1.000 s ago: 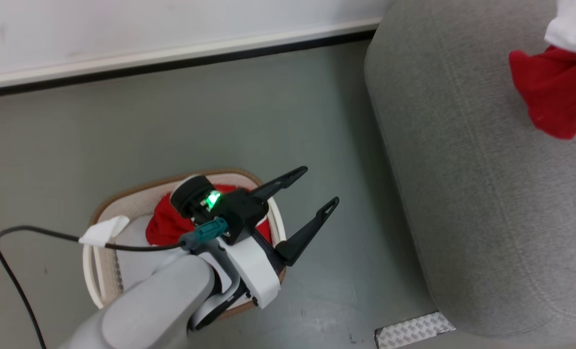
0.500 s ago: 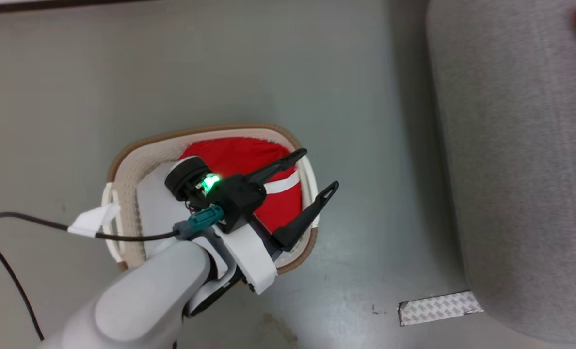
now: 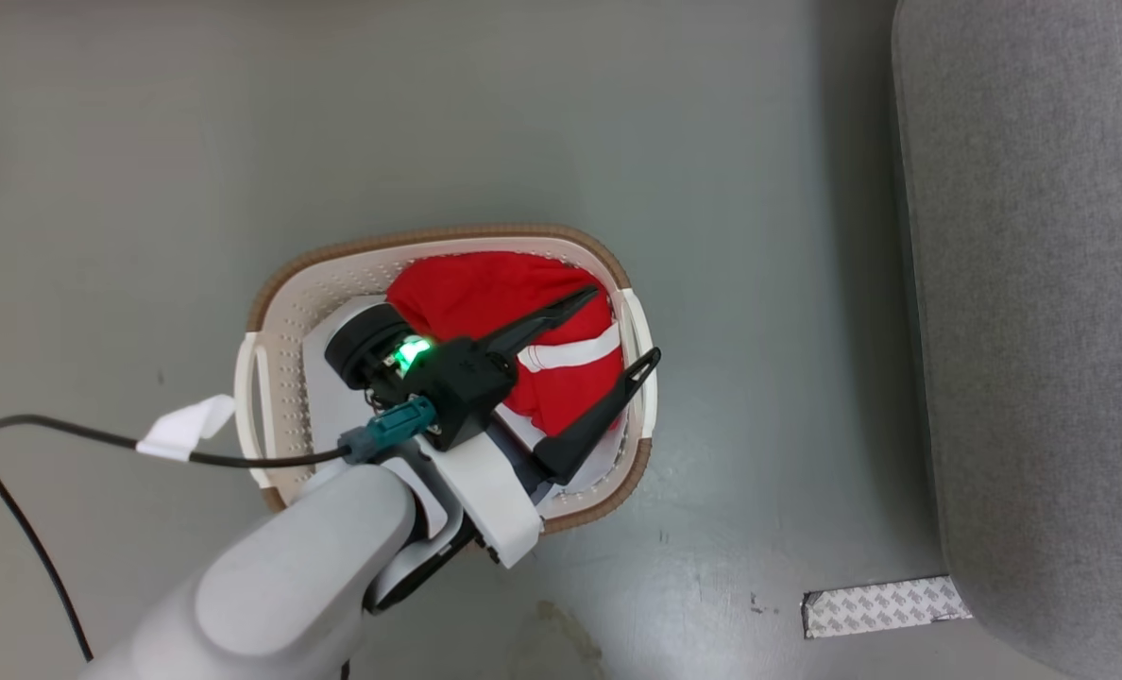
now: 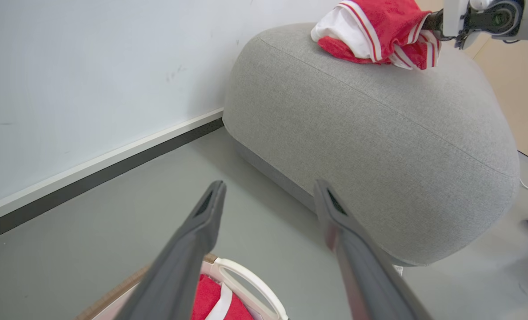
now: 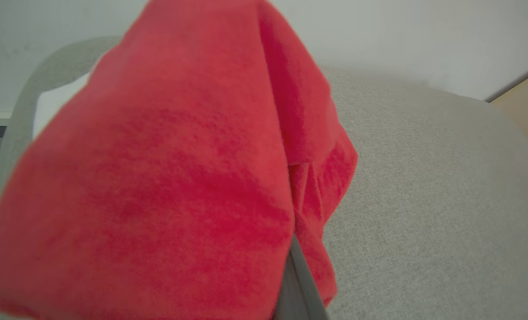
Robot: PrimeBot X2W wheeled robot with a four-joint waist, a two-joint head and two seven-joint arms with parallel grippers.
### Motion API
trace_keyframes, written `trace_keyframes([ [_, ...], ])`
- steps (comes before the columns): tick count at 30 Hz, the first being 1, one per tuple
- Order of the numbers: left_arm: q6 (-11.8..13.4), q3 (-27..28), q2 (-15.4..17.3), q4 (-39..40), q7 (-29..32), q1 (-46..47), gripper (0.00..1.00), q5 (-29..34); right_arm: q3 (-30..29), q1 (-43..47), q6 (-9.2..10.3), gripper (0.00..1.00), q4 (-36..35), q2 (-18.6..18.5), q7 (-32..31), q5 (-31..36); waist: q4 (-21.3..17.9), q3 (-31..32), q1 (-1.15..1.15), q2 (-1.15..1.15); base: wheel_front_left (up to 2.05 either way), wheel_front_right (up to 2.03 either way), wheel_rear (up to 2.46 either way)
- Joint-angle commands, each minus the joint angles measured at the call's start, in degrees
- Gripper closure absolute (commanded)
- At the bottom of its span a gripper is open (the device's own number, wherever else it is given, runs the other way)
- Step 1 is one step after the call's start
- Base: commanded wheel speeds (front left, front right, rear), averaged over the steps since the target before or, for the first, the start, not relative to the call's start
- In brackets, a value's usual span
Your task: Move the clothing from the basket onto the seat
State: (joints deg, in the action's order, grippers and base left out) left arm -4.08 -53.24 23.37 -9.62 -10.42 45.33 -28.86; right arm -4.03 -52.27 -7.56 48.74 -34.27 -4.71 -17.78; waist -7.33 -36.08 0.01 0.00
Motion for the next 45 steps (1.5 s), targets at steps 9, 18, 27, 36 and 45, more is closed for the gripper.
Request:
trace_keyframes([
  [9,0.4,0.0,-1.1,-2.8,-2.0,-2.0,0.0,-1.8,3.5,0.8,0.15,0.0,2.3,0.5,-7.7,-0.7,-1.0,5.9,-0.01,0.0,0.0,0.0,0.0],
  [18,1.3,0.4,-1.9,-5.5,-3.6,-6.4,0.0,-3.9,10.5,3.4,0.15,0.0,-1.0,-1.2,-17.6,-3.7,-2.9,16.1,-0.01,0.0,0.0,0.0,0.0],
  [27,3.1,2.3,-2.8,-6.1,-4.3,-10.8,0.0,-6.1,16.7,6.2,0.14,0.0,-10.1,-5.0,-20.2,-10.1,-2.7,25.4,-0.01,0.0,0.0,0.0,0.0],
  [36,7.0,7.9,-1.7,-5.4,-4.7,-14.3,0.0,-7.2,19.0,8.8,0.14,0.0,-19.2,-4.4,-13.8,-14.6,-0.2,31.3,-0.01,0.0,0.0,0.0,0.0],
  [45,9.6,16.3,0.8,-2.7,-4.7,-20.3,0.0,-8.4,17.8,15.7,0.15,0.0,-27.5,0.1,-6.3,-15.5,3.5,35.5,-0.01,0.0,0.0,0.0,0.0],
])
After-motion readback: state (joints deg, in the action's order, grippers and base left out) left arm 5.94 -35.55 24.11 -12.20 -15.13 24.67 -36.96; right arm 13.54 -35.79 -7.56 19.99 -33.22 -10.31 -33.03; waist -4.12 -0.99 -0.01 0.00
